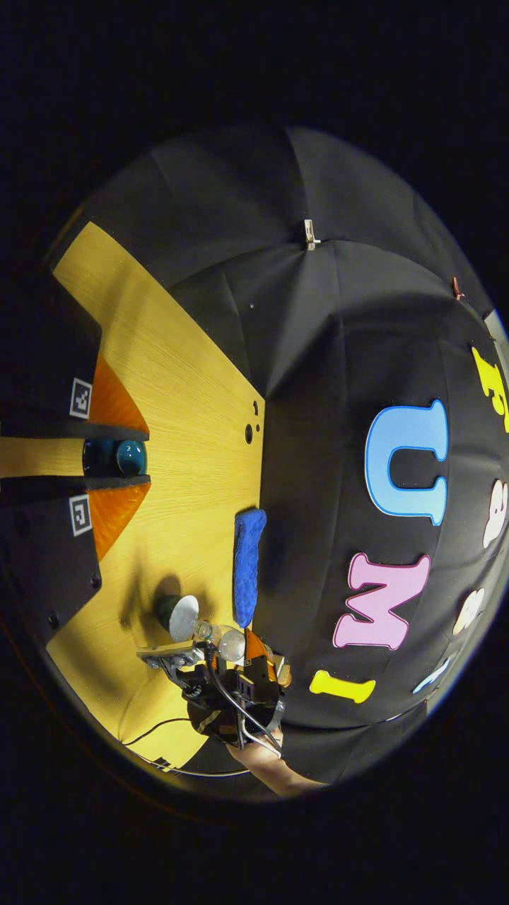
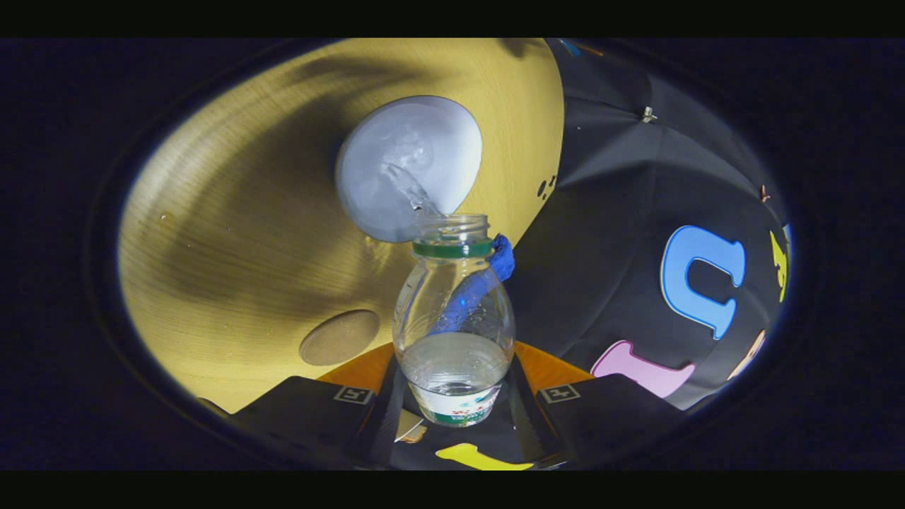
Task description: Open the teacup lid with one hand, grasp the water bottle and pour water into the teacup with the other hand; after pouring, place the water bottle on the coaster and then close the teacup lid.
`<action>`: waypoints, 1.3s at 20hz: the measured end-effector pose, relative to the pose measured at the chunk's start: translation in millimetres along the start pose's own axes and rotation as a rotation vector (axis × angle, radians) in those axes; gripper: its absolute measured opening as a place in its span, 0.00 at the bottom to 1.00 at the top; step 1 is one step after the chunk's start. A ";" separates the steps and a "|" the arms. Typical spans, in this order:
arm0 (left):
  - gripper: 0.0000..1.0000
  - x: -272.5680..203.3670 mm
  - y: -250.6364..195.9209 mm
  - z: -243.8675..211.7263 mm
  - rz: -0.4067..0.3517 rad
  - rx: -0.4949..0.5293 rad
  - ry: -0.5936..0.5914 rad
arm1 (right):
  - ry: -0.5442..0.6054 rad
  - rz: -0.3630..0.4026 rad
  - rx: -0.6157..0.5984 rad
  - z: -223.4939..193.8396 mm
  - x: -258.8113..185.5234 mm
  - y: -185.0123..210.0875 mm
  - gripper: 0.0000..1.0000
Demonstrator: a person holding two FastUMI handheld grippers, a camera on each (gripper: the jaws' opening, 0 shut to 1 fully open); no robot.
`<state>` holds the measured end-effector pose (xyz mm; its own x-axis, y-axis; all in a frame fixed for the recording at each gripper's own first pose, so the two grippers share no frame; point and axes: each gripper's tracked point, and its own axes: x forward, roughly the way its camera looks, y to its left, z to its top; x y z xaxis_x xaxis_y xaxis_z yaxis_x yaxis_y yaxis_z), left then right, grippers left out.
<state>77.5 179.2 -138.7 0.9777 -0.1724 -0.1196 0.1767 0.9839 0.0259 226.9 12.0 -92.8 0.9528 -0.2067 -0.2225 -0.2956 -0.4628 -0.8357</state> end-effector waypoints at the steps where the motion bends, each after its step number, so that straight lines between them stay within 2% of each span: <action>1: 0.25 0.3 0.4 0.1 0.003 -0.002 0.001 | -0.001 0.002 -0.008 0.1 1.8 -0.1 0.70; 7: 0.25 -2.4 2.0 1.4 0.011 -0.010 -0.002 | 0.009 0.006 -0.059 -0.7 3.0 -8.3 0.70; 11: 0.25 -3.3 2.9 2.5 0.022 -0.015 -0.002 | -0.033 -0.003 -0.110 10.6 -4.4 -15.8 0.70; 13: 0.22 -4.6 3.3 3.1 0.029 -0.017 -0.003 | -0.043 -0.009 -0.130 13.3 -7.0 -18.9 0.70; 15: 0.22 -6.3 3.9 3.9 0.038 -0.020 -0.006 | -0.048 -0.016 -0.157 13.5 -7.6 -22.3 0.70; 16: 0.25 -7.8 3.9 4.4 0.042 -0.022 -0.007 | -0.050 -0.019 -0.173 13.0 -8.3 -24.8 0.70; 20: 0.24 -16.3 3.5 6.3 0.056 -0.025 -0.014 | -0.037 -0.022 -0.188 6.3 -5.5 -29.3 0.70; 21: 0.22 -18.1 3.5 6.6 0.058 -0.026 -0.014 | -0.039 -0.028 -0.196 6.5 -7.7 -31.6 0.70; 22: 0.25 -19.6 2.6 5.8 0.061 -0.028 -0.012 | -0.042 -0.034 -0.202 7.0 -7.7 -34.4 0.70; 23: 0.22 -22.1 2.5 6.4 0.065 -0.029 -0.013 | -0.047 -0.038 -0.207 7.5 -9.0 -37.3 0.70; 25: 0.25 -26.6 0.9 6.8 0.073 -0.029 -0.015 | -0.056 -0.045 -0.207 9.2 -13.7 -41.4 0.70; 26: 0.22 -28.7 0.4 7.6 0.079 -0.029 -0.016 | -0.062 -0.044 -0.204 10.4 -15.2 -41.1 0.70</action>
<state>50.4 184.2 -127.7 0.9901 -0.0950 -0.1029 0.0962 0.9953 0.0062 225.2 43.1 -60.3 0.9657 -0.1315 -0.2238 -0.2553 -0.6363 -0.7280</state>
